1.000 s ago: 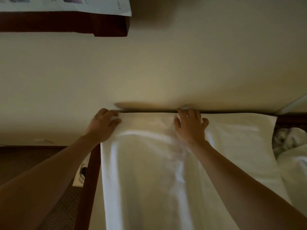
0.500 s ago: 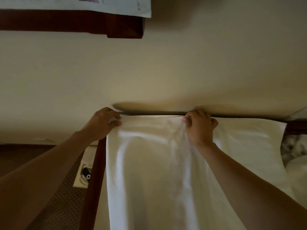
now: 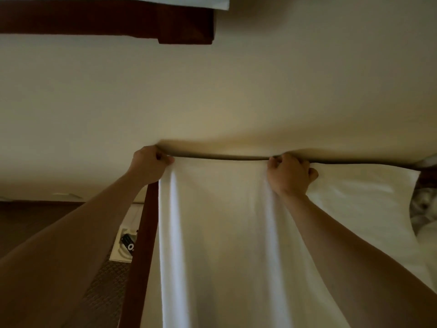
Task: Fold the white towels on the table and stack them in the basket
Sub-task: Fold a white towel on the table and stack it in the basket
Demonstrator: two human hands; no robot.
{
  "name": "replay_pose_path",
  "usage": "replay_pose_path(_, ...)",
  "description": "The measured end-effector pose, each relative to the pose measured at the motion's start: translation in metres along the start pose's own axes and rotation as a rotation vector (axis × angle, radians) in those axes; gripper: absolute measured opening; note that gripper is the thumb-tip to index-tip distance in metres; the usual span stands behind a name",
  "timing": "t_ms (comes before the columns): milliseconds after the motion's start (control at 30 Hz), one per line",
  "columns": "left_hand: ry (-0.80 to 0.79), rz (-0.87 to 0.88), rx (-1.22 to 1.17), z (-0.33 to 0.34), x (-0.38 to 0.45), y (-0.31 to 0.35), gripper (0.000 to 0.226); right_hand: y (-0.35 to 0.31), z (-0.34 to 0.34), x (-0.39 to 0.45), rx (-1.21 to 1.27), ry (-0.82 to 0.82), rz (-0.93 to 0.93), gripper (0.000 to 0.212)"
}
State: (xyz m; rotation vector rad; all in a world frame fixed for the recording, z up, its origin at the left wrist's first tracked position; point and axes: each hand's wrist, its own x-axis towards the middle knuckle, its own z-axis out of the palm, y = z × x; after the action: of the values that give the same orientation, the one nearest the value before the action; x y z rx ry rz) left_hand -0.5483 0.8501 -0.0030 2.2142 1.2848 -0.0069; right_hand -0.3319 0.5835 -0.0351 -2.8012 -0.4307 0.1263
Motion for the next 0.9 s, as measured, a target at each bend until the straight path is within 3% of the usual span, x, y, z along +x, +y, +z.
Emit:
replay_pose_path(133,0.165,-0.053,-0.106,0.015,-0.016,0.007,0.035,-0.009,-0.003,-0.003,-0.017,-0.016,0.054,0.034)
replay_pose_path(267,0.243,-0.014,-0.265,0.028,-0.079,0.007,0.048,0.004,-0.014,-0.072,0.041,0.057,-0.164,0.042)
replay_pose_path(367,0.202,-0.021,-0.306,0.04,-0.148,-0.009,0.052,0.045,-0.029,-0.155,-0.037,-0.15,-0.254,0.047)
replay_pose_path(600,0.02,-0.187,-0.384,0.063,-0.304,-0.034,0.051,0.155,-0.054,-0.297,-0.22,-0.378,-0.113,0.071)
replay_pose_path(800,-0.012,-0.219,-0.392,0.083,-0.376,-0.042,0.05,0.163,-0.049,-0.309,-0.255,-0.363,-0.131,0.071)
replay_pose_path(900,0.088,-0.154,-0.284,0.067,-0.383,-0.068,0.042,0.168,-0.052,-0.308,-0.247,-0.351,-0.151,0.069)
